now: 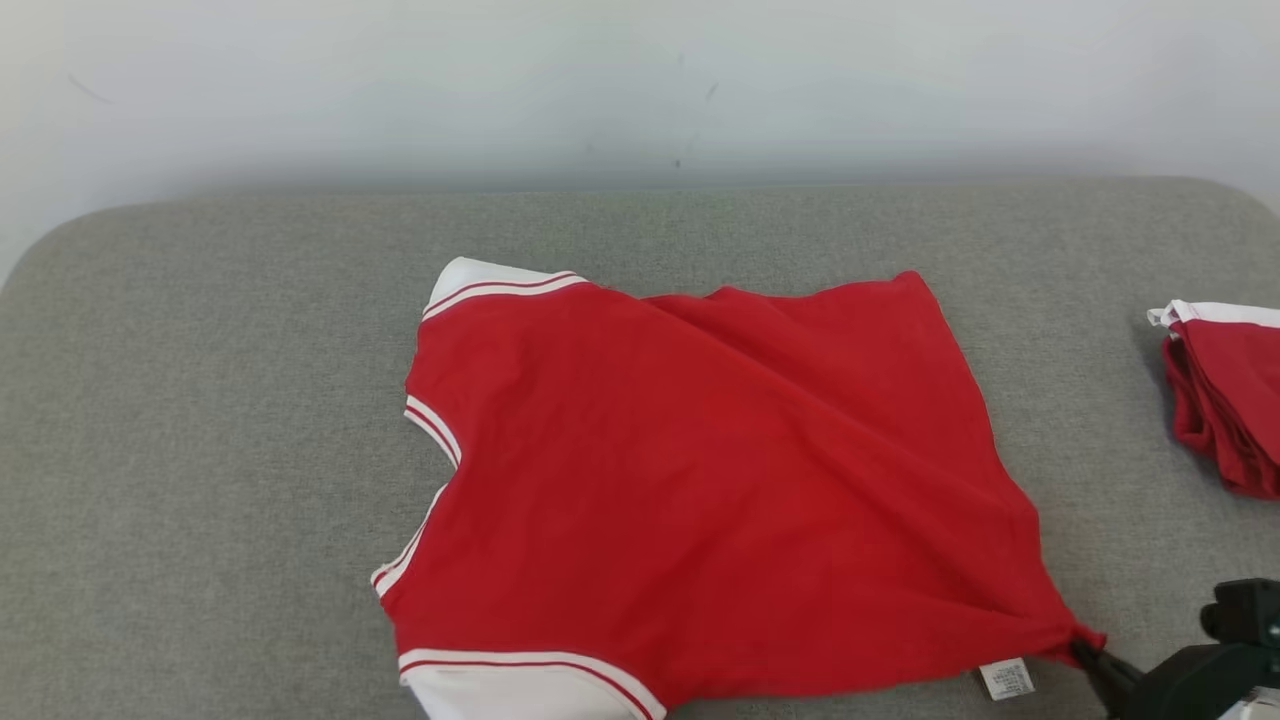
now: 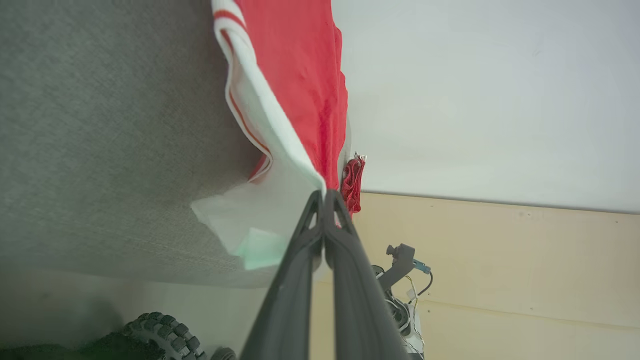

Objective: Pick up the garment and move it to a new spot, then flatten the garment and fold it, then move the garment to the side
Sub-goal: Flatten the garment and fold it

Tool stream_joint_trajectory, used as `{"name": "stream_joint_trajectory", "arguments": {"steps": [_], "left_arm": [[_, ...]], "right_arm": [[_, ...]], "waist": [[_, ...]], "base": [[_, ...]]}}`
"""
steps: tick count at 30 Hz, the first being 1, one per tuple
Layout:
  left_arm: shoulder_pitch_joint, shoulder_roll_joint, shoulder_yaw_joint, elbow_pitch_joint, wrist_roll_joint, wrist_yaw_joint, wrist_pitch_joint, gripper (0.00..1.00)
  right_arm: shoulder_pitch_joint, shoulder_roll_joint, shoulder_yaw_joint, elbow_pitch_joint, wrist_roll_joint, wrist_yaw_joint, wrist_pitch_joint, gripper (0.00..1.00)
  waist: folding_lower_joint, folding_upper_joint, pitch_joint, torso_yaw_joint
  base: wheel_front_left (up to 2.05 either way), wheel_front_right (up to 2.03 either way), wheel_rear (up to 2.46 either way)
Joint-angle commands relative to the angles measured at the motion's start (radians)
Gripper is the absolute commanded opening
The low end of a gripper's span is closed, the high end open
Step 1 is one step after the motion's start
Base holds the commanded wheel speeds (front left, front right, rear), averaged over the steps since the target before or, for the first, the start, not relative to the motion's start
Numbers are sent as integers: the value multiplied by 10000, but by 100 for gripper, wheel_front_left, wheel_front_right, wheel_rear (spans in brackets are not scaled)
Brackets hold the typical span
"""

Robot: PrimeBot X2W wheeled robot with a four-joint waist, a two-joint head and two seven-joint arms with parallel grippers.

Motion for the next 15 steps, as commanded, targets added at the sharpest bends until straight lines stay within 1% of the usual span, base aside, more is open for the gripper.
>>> {"name": "stream_joint_trajectory", "arguments": {"steps": [1, 4, 8, 11, 15], "left_arm": [[90, 15, 258, -102, -55, -101, -183, 0], [-227, -41, 533, -79, 155, -201, -466, 0], [-987, -126, 526, 110, 630, -293, -659, 0], [-1894, -287, 646, 240, 1114, -324, -1005, 0], [-3396, -352, 792, 432, 1770, -260, -1347, 0]], "right_arm": [[76, 90, -123, -207, -100, -26, -107, 0], [-48, 199, -127, -445, 5, -26, -497, 0], [-417, 233, 148, -619, 270, -26, -1298, 0], [-827, 284, 361, -777, 623, -26, -2186, 0], [-1413, 46, 691, -904, 794, -26, -3206, 0]], "waist": [[0, 0, 28, -45], [0, 0, 66, -102], [0, 0, 66, -173], [0, 0, 9, -206], [0, 0, -108, -294]], "base": [[0, 0, 0], [0, 0, 0], [0, 0, 0], [0, 0, 0], [0, 0, 0]]}}
